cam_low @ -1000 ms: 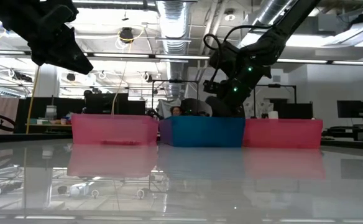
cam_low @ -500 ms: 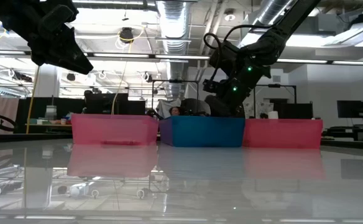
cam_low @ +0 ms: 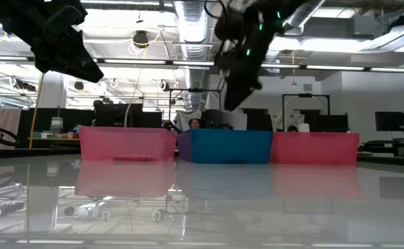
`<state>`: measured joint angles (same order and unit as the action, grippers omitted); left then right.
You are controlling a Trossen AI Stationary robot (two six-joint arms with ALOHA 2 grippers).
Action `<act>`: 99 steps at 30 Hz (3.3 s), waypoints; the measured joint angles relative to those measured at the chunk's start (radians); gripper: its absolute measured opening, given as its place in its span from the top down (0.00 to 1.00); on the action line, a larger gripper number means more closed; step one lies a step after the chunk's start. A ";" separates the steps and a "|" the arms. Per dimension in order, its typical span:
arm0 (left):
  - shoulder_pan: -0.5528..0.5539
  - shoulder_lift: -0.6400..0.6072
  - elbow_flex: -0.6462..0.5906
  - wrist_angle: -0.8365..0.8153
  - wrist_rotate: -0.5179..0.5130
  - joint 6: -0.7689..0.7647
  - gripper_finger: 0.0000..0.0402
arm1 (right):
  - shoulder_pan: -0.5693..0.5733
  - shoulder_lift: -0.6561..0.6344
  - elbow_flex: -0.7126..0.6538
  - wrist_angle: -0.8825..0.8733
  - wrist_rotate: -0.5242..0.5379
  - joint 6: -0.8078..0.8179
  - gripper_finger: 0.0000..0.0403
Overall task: Sort crayons
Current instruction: Put the violet crayon into the blue bin
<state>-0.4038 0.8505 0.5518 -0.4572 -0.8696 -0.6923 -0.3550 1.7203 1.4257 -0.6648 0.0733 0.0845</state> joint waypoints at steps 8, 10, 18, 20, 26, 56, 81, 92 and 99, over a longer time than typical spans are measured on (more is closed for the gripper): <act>0.000 0.000 0.000 0.000 0.000 0.015 0.65 | 0.153 -0.002 0.156 -0.615 0.034 0.329 0.75; 0.000 0.000 0.000 0.000 0.011 0.015 0.65 | 0.227 0.001 0.155 -0.752 0.107 0.446 0.75; 0.000 0.000 0.000 -0.002 0.078 0.016 0.65 | 0.514 -0.041 -0.014 -0.888 0.147 0.864 0.75; 0.000 0.000 0.000 -0.002 0.078 0.015 0.65 | 0.567 -0.042 -0.083 -0.910 0.121 0.975 0.75; 0.000 0.000 0.000 0.000 0.078 0.015 0.65 | 0.682 -0.039 -0.287 -0.874 -0.096 1.260 0.75; 0.000 0.000 0.000 0.001 0.073 0.014 0.65 | 1.098 -0.039 -0.468 -0.720 -0.495 1.915 0.75; 0.000 0.001 0.000 0.000 0.039 0.016 0.65 | 1.107 -0.032 -0.680 -0.419 -0.500 1.932 0.96; 0.000 0.001 0.000 0.000 0.000 0.015 0.65 | 1.100 -0.032 -0.646 -0.370 -0.502 1.890 0.97; 0.000 0.001 0.000 0.000 0.000 0.015 0.65 | 1.099 -0.031 -0.608 -0.367 -0.466 1.878 1.00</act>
<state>-0.4042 0.8513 0.5518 -0.4568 -0.8696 -0.6769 0.7445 1.6897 0.8180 -1.0321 -0.3926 1.9629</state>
